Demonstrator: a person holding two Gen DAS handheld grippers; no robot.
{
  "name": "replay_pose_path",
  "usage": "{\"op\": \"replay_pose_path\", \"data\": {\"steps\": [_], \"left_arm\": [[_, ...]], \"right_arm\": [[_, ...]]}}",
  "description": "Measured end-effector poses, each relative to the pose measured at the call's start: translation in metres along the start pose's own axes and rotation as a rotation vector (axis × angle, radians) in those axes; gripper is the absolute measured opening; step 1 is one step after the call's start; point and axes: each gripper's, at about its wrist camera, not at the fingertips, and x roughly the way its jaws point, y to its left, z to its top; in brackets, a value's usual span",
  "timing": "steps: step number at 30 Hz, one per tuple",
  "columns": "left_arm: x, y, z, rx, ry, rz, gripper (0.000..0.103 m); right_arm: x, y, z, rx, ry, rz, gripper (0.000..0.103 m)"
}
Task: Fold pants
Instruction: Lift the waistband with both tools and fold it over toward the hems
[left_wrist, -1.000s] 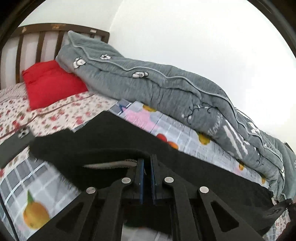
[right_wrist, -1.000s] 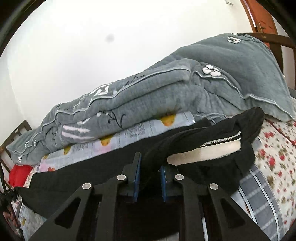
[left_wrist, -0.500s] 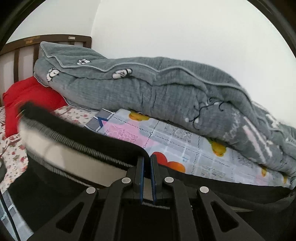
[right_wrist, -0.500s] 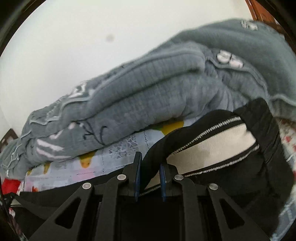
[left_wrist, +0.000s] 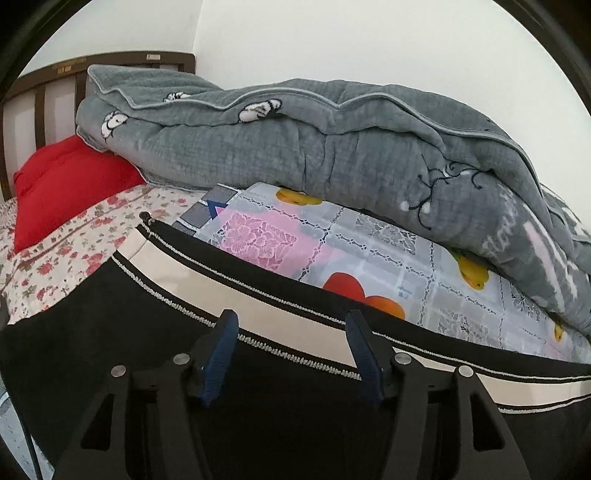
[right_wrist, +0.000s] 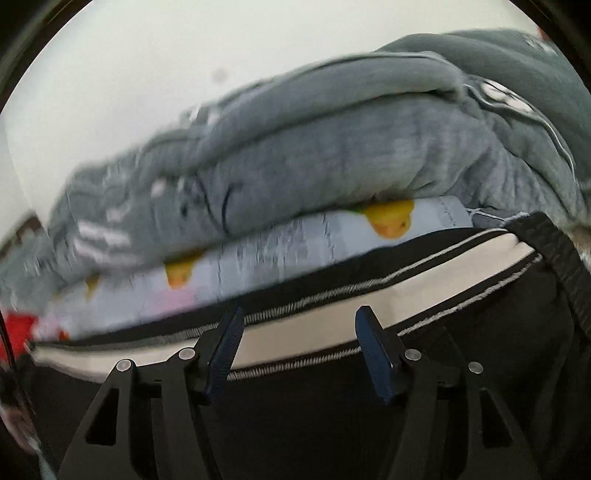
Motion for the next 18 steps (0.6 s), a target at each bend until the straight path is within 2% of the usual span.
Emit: {"op": "replay_pose_path", "data": {"steps": [3, 8, 11, 18], "left_arm": [[-0.005, -0.004, 0.000, 0.022, -0.027, 0.005, 0.063], [-0.009, -0.010, 0.000, 0.059, -0.051, 0.021, 0.063], [-0.012, -0.013, 0.000, 0.072, -0.064, 0.027, 0.063], [-0.014, -0.013, 0.000, 0.078, -0.078, 0.033, 0.063]], "right_arm": [[0.003, 0.025, -0.008, -0.138, 0.014, -0.046, 0.062], [0.007, 0.049, -0.019, -0.277, 0.031, -0.077, 0.062], [0.014, 0.054, -0.021, -0.304, 0.063, -0.091, 0.062], [0.019, 0.057, -0.022, -0.309, 0.074, -0.111, 0.062]]}}
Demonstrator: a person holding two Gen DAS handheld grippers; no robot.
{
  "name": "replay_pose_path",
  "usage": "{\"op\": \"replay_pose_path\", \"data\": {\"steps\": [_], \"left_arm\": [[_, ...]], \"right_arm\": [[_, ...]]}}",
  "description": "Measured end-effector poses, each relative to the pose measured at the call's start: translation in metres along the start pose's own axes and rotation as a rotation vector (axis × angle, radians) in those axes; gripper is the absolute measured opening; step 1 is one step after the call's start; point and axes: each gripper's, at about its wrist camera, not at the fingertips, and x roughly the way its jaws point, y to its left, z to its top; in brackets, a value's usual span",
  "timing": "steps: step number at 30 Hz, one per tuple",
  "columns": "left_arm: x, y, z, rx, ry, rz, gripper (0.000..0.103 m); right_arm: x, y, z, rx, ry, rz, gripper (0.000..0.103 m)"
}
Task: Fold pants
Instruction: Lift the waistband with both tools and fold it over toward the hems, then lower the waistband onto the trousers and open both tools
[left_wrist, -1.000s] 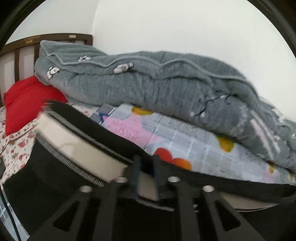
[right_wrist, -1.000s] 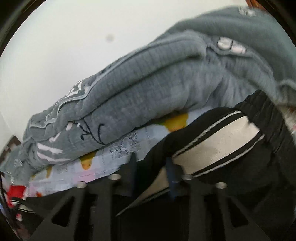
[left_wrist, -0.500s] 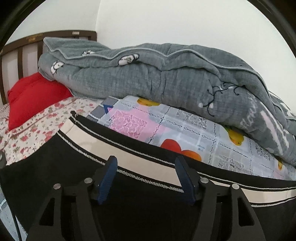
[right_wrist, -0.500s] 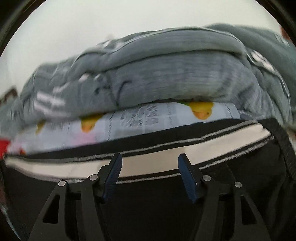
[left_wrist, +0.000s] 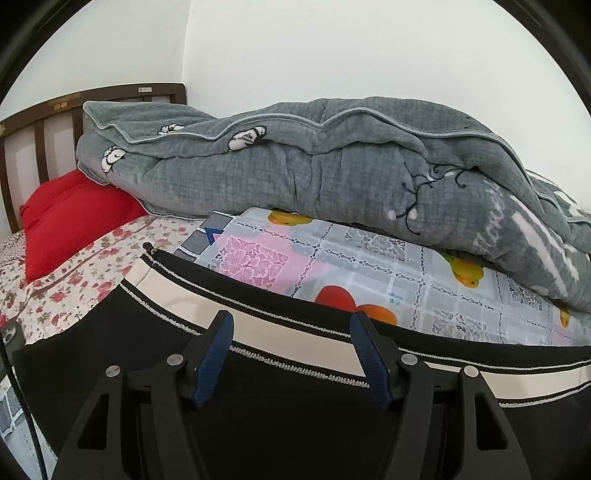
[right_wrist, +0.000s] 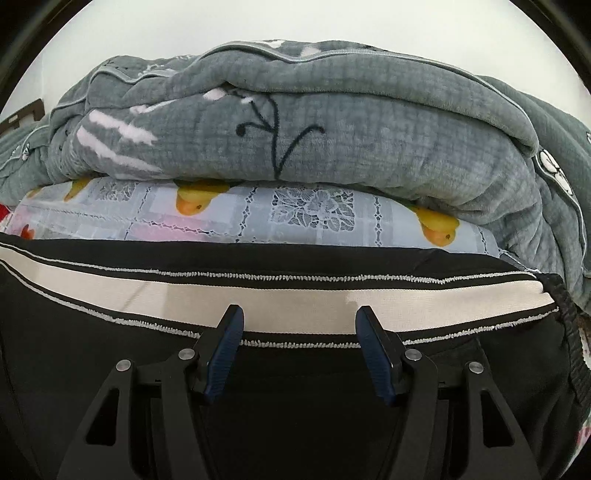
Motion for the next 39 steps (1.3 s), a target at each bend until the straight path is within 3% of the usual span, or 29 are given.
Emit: {"op": "replay_pose_path", "data": {"steps": [13, 22, 39], "left_arm": [[-0.004, -0.001, 0.000, 0.011, -0.015, -0.002, 0.063], [-0.003, -0.001, 0.000, 0.008, -0.010, -0.005, 0.064], [-0.001, 0.002, 0.000, -0.012, -0.003, -0.001, 0.064]], "right_arm": [[-0.006, 0.000, -0.003, 0.008, -0.039, -0.017, 0.062], [0.010, 0.006, -0.005, -0.016, 0.059, -0.030, 0.062], [0.020, 0.014, -0.005, -0.052, 0.053, -0.071, 0.064]]}}
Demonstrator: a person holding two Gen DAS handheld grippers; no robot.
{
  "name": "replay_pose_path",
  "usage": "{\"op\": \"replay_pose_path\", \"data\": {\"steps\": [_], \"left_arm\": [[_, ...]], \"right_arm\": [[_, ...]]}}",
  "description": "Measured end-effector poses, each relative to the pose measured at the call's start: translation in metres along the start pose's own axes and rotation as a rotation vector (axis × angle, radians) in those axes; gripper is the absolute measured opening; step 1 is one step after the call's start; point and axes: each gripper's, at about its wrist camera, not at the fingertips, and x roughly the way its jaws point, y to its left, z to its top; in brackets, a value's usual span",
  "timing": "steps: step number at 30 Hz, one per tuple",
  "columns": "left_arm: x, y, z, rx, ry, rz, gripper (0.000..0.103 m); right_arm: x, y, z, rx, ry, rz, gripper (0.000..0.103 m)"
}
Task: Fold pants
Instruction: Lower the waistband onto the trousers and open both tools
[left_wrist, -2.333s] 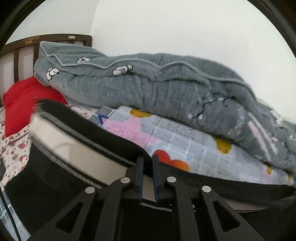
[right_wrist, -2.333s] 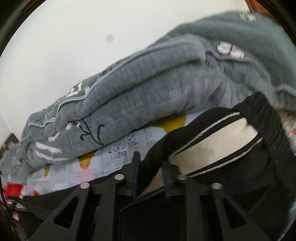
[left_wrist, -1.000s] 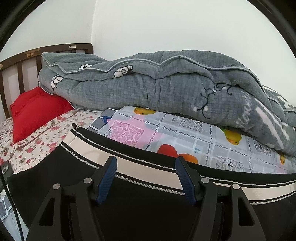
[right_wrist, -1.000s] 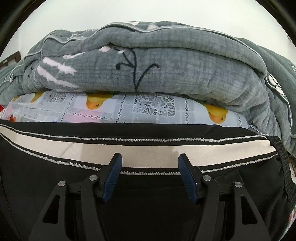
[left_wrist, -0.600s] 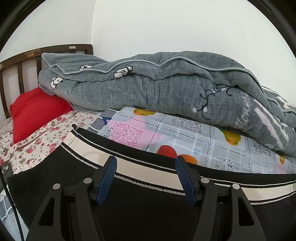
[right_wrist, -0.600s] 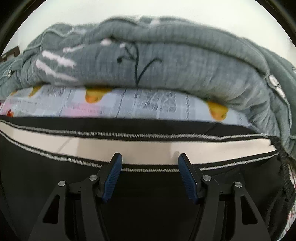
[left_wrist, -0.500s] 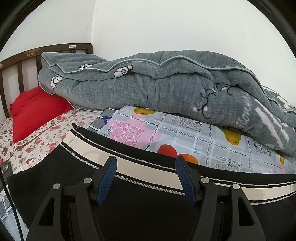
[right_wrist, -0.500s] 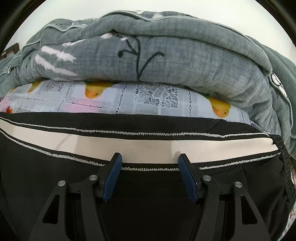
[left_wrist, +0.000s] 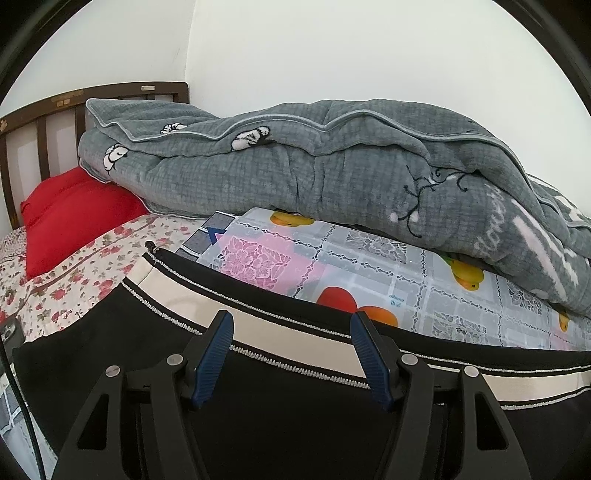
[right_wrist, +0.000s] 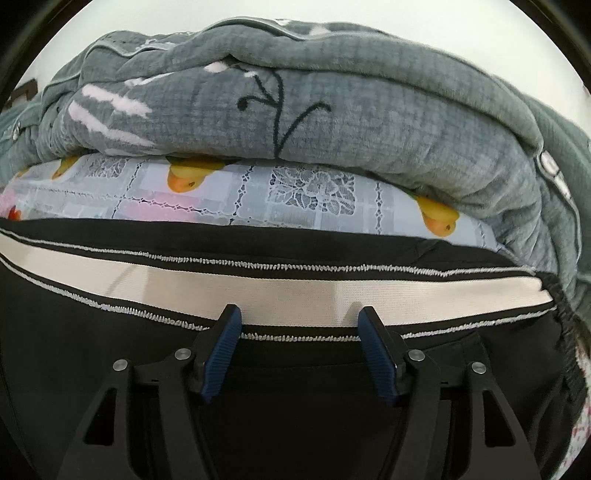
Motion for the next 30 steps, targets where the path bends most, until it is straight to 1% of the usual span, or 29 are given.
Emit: {"op": "replay_pose_path", "data": {"steps": [5, 8, 12, 16, 20, 22, 23, 24, 25, 28, 29, 30], "left_arm": [[0.000, 0.000, 0.000, 0.002, -0.002, 0.000, 0.064], [0.000, -0.001, 0.000, 0.004, -0.003, -0.001, 0.064], [0.000, -0.002, 0.001, 0.008, 0.003, -0.006, 0.064], [0.003, -0.006, -0.002, 0.029, 0.042, -0.046, 0.064], [-0.002, -0.009, -0.004, 0.040, 0.034, -0.071, 0.064], [-0.006, -0.008, -0.007, 0.041, 0.042, -0.078, 0.064], [-0.010, -0.007, -0.010, 0.041, 0.053, -0.077, 0.064], [-0.015, -0.005, -0.014, 0.040, 0.067, -0.095, 0.064], [-0.023, -0.003, -0.019, 0.039, 0.083, -0.108, 0.064], [-0.041, 0.006, -0.033, 0.033, 0.119, -0.120, 0.064], [-0.050, 0.010, -0.037, 0.036, 0.134, -0.117, 0.064], [-0.062, 0.014, -0.043, 0.049, 0.132, -0.097, 0.064]], "right_arm": [[-0.011, 0.020, -0.002, -0.097, -0.053, -0.055, 0.064], [-0.012, 0.029, -0.003, -0.142, -0.067, -0.083, 0.064], [-0.012, 0.026, -0.002, -0.137, -0.058, -0.079, 0.065], [-0.011, 0.017, -0.001, -0.092, -0.038, -0.052, 0.069], [-0.012, 0.000, -0.001, -0.017, -0.008, -0.019, 0.069], [-0.019, -0.011, -0.003, 0.039, 0.008, -0.021, 0.069], [-0.025, -0.016, -0.006, 0.058, 0.016, -0.022, 0.069], [-0.033, -0.021, -0.010, 0.074, 0.018, -0.014, 0.069], [-0.049, -0.027, -0.018, 0.094, 0.007, 0.007, 0.069], [-0.090, -0.043, -0.043, 0.135, -0.023, 0.028, 0.069], [-0.101, -0.048, -0.051, 0.151, -0.028, 0.036, 0.069], [-0.112, -0.053, -0.060, 0.170, -0.031, 0.045, 0.069]]}}
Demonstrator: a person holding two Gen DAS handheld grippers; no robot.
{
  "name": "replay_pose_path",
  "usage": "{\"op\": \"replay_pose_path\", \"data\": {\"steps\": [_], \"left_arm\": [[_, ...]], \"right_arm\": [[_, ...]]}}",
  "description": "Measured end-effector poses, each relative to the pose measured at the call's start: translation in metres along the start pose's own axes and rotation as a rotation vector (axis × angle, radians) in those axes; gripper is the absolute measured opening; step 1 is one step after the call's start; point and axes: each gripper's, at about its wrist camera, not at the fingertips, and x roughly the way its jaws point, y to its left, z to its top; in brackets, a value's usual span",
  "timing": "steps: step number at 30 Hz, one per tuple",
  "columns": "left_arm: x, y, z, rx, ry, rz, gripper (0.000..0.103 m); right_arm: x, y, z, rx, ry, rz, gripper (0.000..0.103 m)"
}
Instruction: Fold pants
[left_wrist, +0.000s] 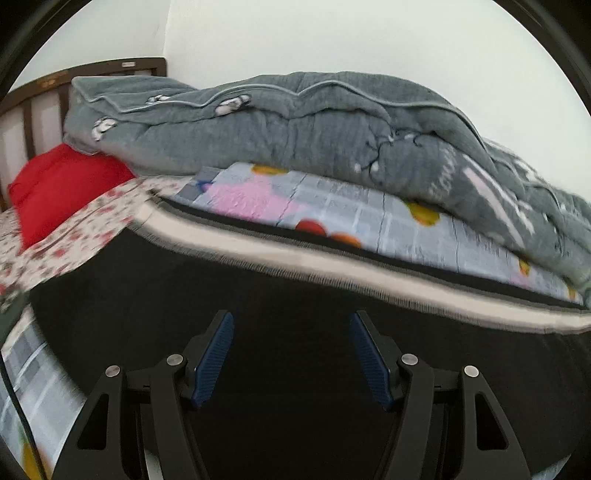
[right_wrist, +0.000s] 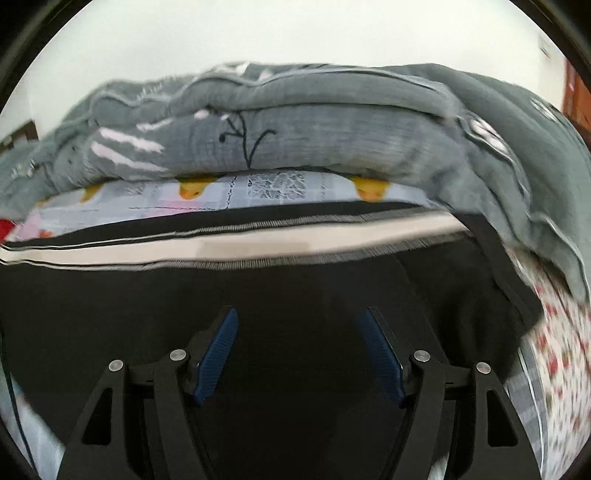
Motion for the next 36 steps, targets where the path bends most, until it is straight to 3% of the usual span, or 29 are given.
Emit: {"op": "replay_pose_path", "data": {"steps": [2, 5, 8, 12, 14, 21, 27, 28, 31, 32, 33, 35, 36], "left_arm": [[-0.022, 0.007, -0.013, 0.014, -0.006, 0.012, 0.069], [-0.049, 0.023, -0.037, -0.001, 0.031, -0.028, 0.073], [-0.064, 0.039, -0.063, -0.042, 0.094, -0.059, 0.073], [-0.069, 0.056, -0.085, -0.128, 0.137, -0.110, 0.075], [-0.069, 0.060, -0.087, -0.169, 0.139, -0.145, 0.077], [-0.038, 0.075, -0.075, -0.383, 0.170, -0.321, 0.076], [0.002, 0.075, -0.048, -0.504, 0.204, -0.315, 0.075], [0.005, 0.075, -0.045, -0.509, 0.208, -0.314, 0.074], [0.016, 0.075, -0.038, -0.536, 0.214, -0.285, 0.049], [0.019, 0.076, -0.038, -0.546, 0.221, -0.261, 0.033], [0.021, 0.077, -0.037, -0.548, 0.230, -0.240, 0.025], [0.023, 0.082, -0.038, -0.554, 0.245, -0.253, 0.014], [0.022, 0.085, -0.040, -0.557, 0.248, -0.269, 0.013]], "right_arm": [[-0.027, -0.012, -0.021, 0.055, -0.013, 0.047, 0.069], [-0.052, -0.023, -0.050, 0.090, -0.015, 0.086, 0.069], [-0.062, -0.030, -0.073, 0.097, 0.010, 0.058, 0.069], [-0.053, -0.042, -0.092, 0.132, 0.106, 0.088, 0.069], [-0.055, -0.047, -0.101, 0.138, 0.085, 0.070, 0.069], [-0.043, -0.071, -0.091, 0.236, 0.073, 0.109, 0.069], [-0.012, -0.083, -0.063, 0.342, 0.120, 0.166, 0.069], [-0.002, -0.085, -0.057, 0.368, 0.135, 0.169, 0.069], [0.011, -0.088, -0.048, 0.447, 0.134, 0.188, 0.069], [0.017, -0.088, -0.044, 0.466, 0.135, 0.208, 0.060], [0.022, -0.089, -0.042, 0.474, 0.133, 0.212, 0.042], [0.026, -0.089, -0.041, 0.489, 0.134, 0.163, 0.014], [0.024, -0.089, -0.042, 0.491, 0.119, 0.175, 0.012]]}}
